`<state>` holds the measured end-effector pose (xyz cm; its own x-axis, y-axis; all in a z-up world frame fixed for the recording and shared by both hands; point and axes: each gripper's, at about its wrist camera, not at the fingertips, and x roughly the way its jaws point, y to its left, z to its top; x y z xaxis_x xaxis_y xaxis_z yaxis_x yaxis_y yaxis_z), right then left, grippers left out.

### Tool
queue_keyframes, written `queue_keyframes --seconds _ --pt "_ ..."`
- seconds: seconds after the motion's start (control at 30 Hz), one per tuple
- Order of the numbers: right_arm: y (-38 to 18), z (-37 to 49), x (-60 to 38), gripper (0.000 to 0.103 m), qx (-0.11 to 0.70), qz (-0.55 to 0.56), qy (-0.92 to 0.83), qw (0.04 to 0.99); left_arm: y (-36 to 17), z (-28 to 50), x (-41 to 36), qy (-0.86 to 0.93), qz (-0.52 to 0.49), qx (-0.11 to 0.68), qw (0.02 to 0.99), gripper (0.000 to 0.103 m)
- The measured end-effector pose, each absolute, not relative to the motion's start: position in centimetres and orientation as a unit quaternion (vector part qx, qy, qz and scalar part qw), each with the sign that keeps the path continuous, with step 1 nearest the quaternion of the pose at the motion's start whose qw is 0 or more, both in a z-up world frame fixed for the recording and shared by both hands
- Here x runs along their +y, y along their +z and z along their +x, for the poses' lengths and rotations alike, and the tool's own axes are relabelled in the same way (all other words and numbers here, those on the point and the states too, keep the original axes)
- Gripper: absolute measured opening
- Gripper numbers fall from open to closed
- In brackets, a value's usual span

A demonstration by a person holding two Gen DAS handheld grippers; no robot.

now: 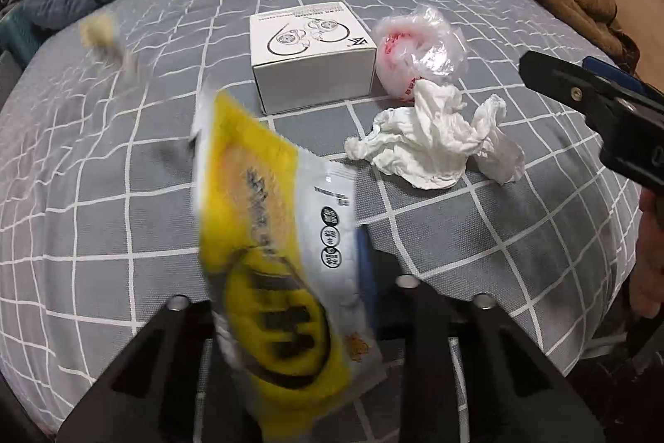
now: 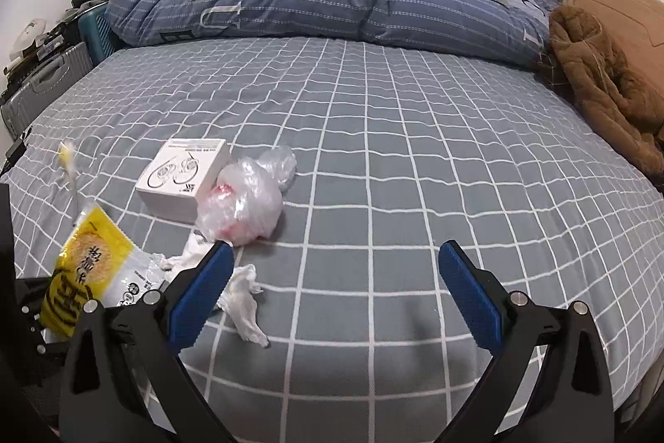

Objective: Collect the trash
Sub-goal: 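Grasp the yellow snack wrapper with the left tool while the right tool grasps the clear plastic bag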

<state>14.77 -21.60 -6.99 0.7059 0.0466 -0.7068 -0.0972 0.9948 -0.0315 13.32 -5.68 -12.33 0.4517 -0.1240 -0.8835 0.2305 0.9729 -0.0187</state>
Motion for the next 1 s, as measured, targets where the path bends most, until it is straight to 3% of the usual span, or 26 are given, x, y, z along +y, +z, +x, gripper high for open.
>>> queue_keyframes --seconds 0.07,0.33,0.5,0.63,0.73,0.77,0.8,1.0 --pt "-6.9 15.0 -21.4 0.095 0.381 -0.028 0.041 0.923 -11.9 13.0 -5.5 -0.101 0.056 0.509 0.853 0.013" --pt "-6.5 16.4 -19.8 0.095 0.38 -0.012 0.061 0.923 -8.4 12.6 -1.7 -0.061 0.018 0.463 0.884 0.011" --pt "-7.0 18.2 -18.0 0.087 0.394 -0.004 0.08 0.916 -7.9 13.0 0.1 -0.04 0.003 0.457 0.889 0.009" --pt "-8.2 19.8 -17.1 0.074 0.419 0.002 0.087 0.904 -7.8 13.5 0.5 -0.032 0.007 0.455 0.89 0.009" --pt "-9.0 20.5 -16.7 0.048 0.434 0.005 0.096 0.896 -8.1 13.4 1.0 -0.029 0.008 0.457 0.889 0.009" --pt "-9.0 20.6 -16.6 0.044 0.435 0.007 0.094 0.895 -8.2 13.4 1.1 -0.028 0.009 0.458 0.888 0.009" --pt "-8.8 20.6 -16.5 0.031 0.431 0.007 0.091 0.898 -8.1 13.4 1.3 -0.028 0.009 0.458 0.888 0.009" --pt "-7.4 19.9 -16.5 0.028 0.407 0.001 0.084 0.91 -7.4 13.4 1.7 -0.025 0.002 0.453 0.891 0.009"
